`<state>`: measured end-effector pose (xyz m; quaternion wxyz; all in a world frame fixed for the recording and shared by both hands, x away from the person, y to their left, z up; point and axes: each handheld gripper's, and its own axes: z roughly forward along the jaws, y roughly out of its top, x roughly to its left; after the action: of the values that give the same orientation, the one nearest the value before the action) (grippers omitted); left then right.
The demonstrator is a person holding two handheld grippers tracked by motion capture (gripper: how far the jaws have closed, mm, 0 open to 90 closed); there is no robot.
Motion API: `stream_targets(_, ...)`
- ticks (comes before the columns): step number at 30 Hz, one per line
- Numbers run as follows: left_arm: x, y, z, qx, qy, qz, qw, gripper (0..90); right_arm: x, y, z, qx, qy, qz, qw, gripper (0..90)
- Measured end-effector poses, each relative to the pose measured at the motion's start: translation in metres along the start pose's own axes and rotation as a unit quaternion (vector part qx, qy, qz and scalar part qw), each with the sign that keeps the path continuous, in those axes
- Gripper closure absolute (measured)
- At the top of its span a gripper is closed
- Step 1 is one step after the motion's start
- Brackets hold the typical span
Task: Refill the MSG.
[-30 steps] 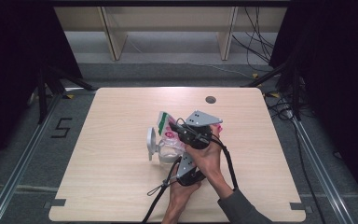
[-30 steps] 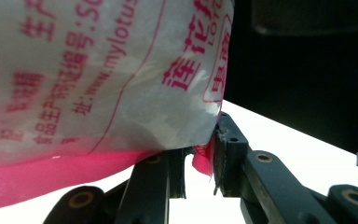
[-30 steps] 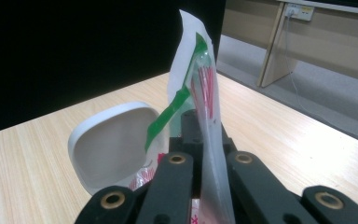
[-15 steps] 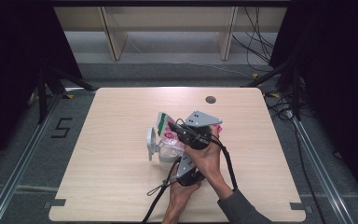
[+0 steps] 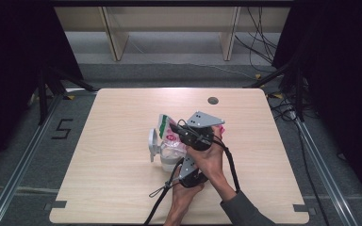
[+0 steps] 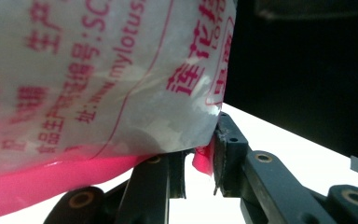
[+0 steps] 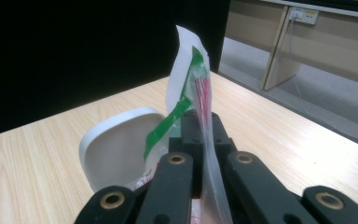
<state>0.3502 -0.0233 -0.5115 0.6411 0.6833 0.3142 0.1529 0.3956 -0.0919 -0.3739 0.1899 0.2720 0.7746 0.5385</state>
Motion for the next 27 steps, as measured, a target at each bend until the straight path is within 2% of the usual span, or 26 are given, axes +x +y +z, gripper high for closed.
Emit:
stream_targets(3,-0.001,0.0004,0.0007,0.002,-0.003,0.001,1.0,76.3,-0.0026,-0.0001,0.0018,-0.003,0.002,-0.01,0.9999,90.0)
stream_targets(7,-0.0012,0.0002,0.0019,0.0,-0.004,-0.002,1.0,76.4,-0.0028,-0.0001,0.0002,0.003,0.002,0.007,1.0,90.0)
stream_targets(8,-0.0014,0.0001,0.002,0.0,-0.004,-0.003,1.0,76.3,-0.005,-0.0004,0.001,0.003,-0.002,-0.008,1.0,90.0)
stream_targets(10,-0.0016,0.0002,0.002,-0.002,-0.004,-0.004,1.0,76.3,-0.0053,-0.001,0.0019,0.004,0.006,-0.002,1.0,90.0)
stream_targets(15,-0.0012,0.0012,0.0023,-0.009,-0.004,-0.009,0.9999,76.4,-0.0016,0.0,0.0025,0.009,0.004,-0.006,0.9999,90.0)
stream_targets(16,-0.0002,0.0013,0.0019,-0.005,-0.005,-0.004,1.0,76.4,-0.0012,0.0003,0.0026,0.008,0.004,-0.007,0.9999,90.0)
stream_targets(17,0.0048,0.0022,-0.0018,0.026,-0.004,0.031,0.9992,76.5,-0.0013,0.0006,0.0025,0.008,0.006,-0.009,0.9999,90.0)
stream_targets(19,-0.0002,0.0015,0.0029,-0.005,-0.004,-0.007,1.0,76.4,-0.0002,-0.0005,0.0041,0.013,0.003,-0.013,0.9998,90.0)
stream_targets(20,-0.0006,0.0017,0.0028,-0.007,-0.003,-0.008,0.9999,76.4,-0.0001,-0.0014,0.0047,0.016,0.003,-0.011,0.9998,90.0)
stream_targets(22,0.0043,0.003,-0.0022,0.026,-0.002,0.036,0.999,76.4,-0.0004,-0.0008,0.0052,0.006,0.012,-0.007,0.9999,90.0)
stream_targets(23,-0.0007,0.0019,0.0016,-0.008,-0.002,-0.003,1.0,76.5,-0.0014,0.0008,0.0025,0.006,0.004,-0.016,0.9998,90.0)
stream_targets(24,-0.0009,0.002,0.0017,-0.008,-0.002,-0.004,1.0,76.5,-0.0012,0.0012,0.0019,0.004,0.003,-0.011,0.9999,90.0)
stream_targets(26,-0.0015,0.002,0.002,-0.009,-0.006,-0.005,0.9999,76.5,-0.0021,0.0008,0.003,0.002,0.003,-0.018,0.9998,90.0)
stream_targets(27,0.0033,0.0027,-0.0018,0.026,-0.003,0.036,0.999,76.4,-0.0024,0.0003,0.0034,0.006,0.004,-0.018,0.9998,90.0)
